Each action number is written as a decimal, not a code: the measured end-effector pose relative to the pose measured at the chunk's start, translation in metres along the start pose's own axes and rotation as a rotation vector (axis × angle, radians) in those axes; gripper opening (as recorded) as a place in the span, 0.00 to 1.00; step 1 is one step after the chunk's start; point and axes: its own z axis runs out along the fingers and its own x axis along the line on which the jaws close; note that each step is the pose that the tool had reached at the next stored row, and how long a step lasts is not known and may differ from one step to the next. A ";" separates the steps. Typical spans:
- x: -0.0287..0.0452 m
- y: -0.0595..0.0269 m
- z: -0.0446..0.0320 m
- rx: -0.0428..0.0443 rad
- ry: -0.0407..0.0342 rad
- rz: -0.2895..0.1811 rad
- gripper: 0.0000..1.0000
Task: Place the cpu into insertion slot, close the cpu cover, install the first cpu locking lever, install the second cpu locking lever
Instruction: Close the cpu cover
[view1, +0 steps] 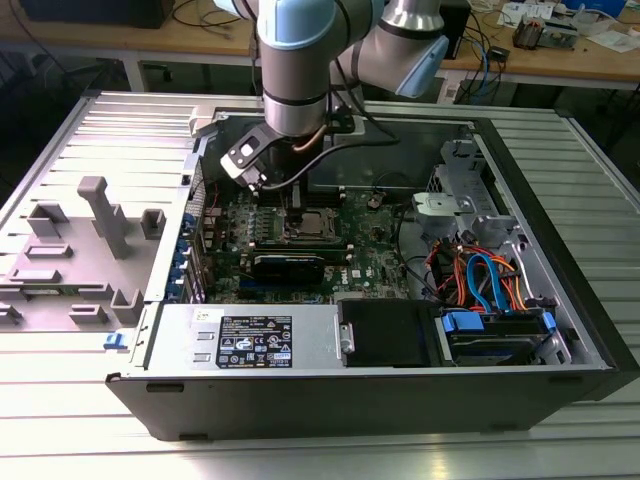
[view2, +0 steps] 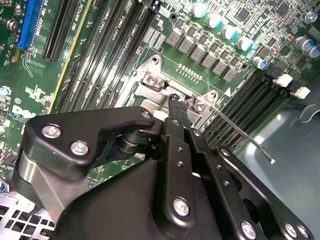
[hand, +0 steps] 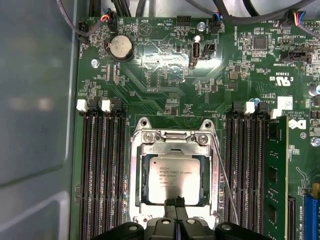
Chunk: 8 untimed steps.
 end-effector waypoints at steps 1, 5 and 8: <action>-0.0001 0.0017 0.0001 -0.0001 0.0001 0.000 0.11; -0.0005 0.0137 0.0002 -0.0001 0.0001 0.000 0.11; -0.0009 0.0233 0.0003 0.0000 0.0000 0.000 0.11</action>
